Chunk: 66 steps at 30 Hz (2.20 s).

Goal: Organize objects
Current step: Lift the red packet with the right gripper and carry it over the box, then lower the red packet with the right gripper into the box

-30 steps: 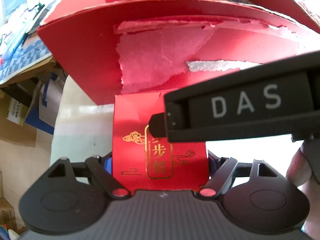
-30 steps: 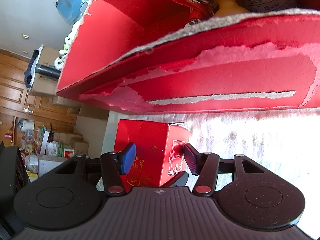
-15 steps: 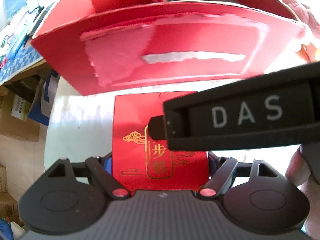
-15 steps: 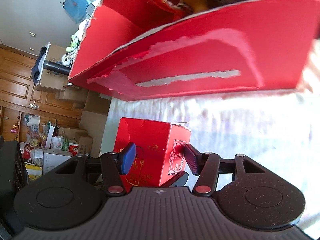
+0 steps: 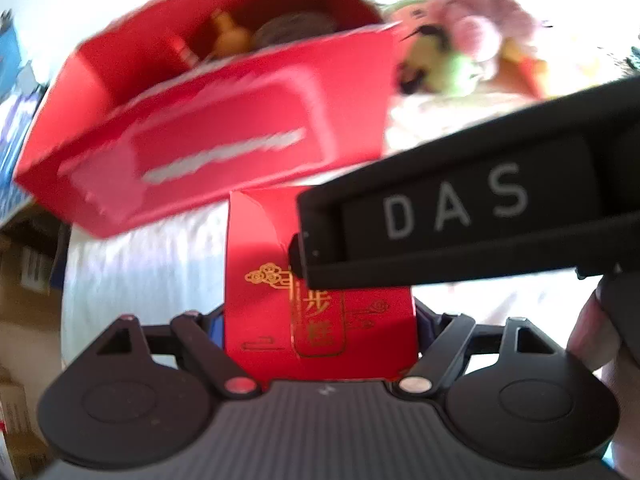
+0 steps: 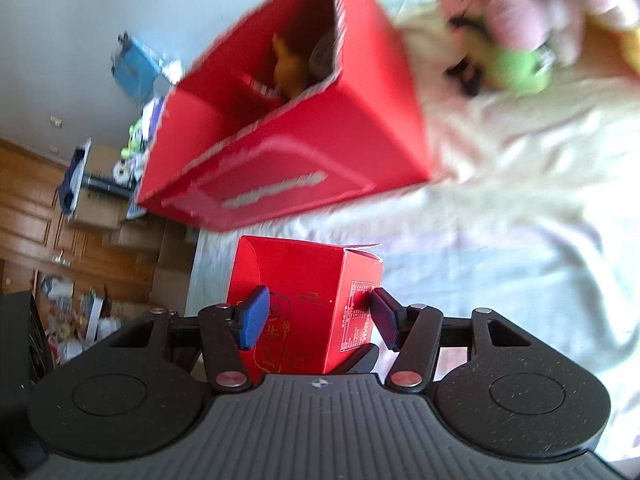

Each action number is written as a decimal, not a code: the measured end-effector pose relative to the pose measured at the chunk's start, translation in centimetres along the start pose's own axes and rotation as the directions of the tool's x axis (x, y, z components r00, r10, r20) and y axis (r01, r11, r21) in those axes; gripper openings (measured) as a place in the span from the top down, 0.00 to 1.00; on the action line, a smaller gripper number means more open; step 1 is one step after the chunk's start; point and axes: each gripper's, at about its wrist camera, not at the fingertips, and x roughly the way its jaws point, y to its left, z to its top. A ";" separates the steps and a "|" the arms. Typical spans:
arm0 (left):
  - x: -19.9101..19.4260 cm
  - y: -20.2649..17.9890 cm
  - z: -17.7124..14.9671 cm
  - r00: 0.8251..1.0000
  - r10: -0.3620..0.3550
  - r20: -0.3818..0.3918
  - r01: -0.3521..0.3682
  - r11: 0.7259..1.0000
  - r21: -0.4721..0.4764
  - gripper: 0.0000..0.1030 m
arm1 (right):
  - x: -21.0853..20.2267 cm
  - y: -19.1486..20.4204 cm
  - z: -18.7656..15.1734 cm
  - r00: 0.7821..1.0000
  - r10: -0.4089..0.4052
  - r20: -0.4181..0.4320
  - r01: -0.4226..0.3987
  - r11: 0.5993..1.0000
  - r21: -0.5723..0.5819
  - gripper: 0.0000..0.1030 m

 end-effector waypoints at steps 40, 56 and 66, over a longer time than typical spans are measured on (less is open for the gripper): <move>-9.5 11.3 13.1 0.875 0.054 0.482 -0.081 0.996 0.037 0.23 | 0.4 11.2 11.8 0.877 0.196 0.438 -0.091 0.964 -0.248 0.44; 1.4 19.9 14.5 0.946 0.082 0.315 -0.056 0.994 -0.090 0.23 | 11.7 11.6 14.6 0.960 0.175 0.219 -0.122 0.965 -0.234 0.46; 5.9 20.6 14.4 0.984 0.049 0.170 -0.031 0.994 -0.109 0.23 | 15.5 9.9 15.9 0.992 0.106 0.065 -0.095 0.984 -0.148 0.45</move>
